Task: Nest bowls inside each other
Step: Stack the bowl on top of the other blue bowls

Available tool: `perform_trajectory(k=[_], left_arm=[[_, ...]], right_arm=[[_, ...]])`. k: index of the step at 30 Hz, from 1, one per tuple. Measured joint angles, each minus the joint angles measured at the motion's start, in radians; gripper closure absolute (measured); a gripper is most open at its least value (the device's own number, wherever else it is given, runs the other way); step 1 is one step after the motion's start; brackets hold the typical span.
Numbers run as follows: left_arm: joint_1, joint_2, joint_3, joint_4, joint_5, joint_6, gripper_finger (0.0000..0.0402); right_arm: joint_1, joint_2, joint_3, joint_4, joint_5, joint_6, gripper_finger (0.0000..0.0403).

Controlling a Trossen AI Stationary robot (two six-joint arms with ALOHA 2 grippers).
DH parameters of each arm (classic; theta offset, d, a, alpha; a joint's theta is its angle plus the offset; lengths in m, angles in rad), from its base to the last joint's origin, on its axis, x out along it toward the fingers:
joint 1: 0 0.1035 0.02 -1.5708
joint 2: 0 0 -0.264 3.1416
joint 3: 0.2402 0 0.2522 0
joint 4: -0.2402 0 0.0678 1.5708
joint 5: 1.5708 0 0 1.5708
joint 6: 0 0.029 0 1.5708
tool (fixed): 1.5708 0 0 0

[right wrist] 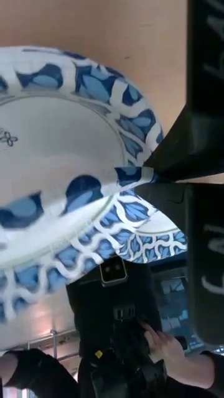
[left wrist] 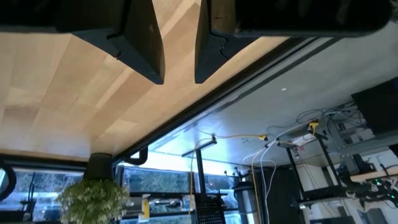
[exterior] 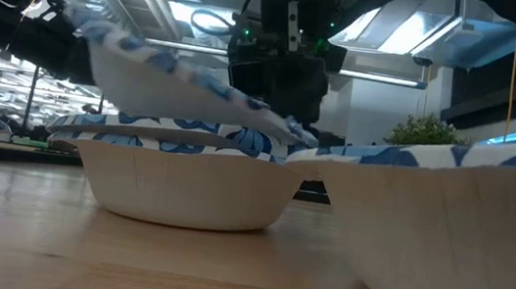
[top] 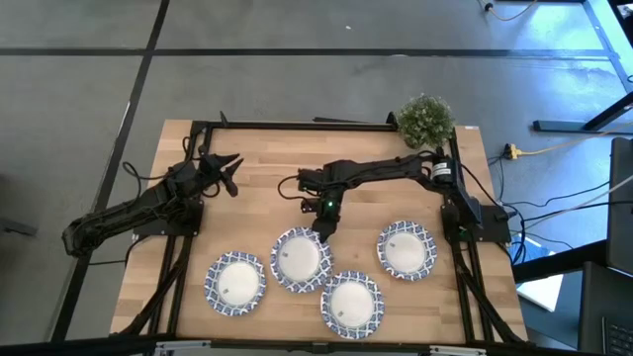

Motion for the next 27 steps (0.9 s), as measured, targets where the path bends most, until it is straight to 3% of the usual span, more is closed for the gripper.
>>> perform_trajectory(k=[10, 27], left_arm=[[0.000, 0.000, 0.000, 0.000, 0.000, 0.000, 0.0319], [0.000, 0.000, 0.000, 0.000, 0.000, 0.000, 0.0319]], right_arm=[[0.001, 0.001, 0.000, 0.048, 0.004, 0.024, 0.0363], [0.000, 0.001, 0.000, 0.090, 0.018, -0.009, 0.0356]])
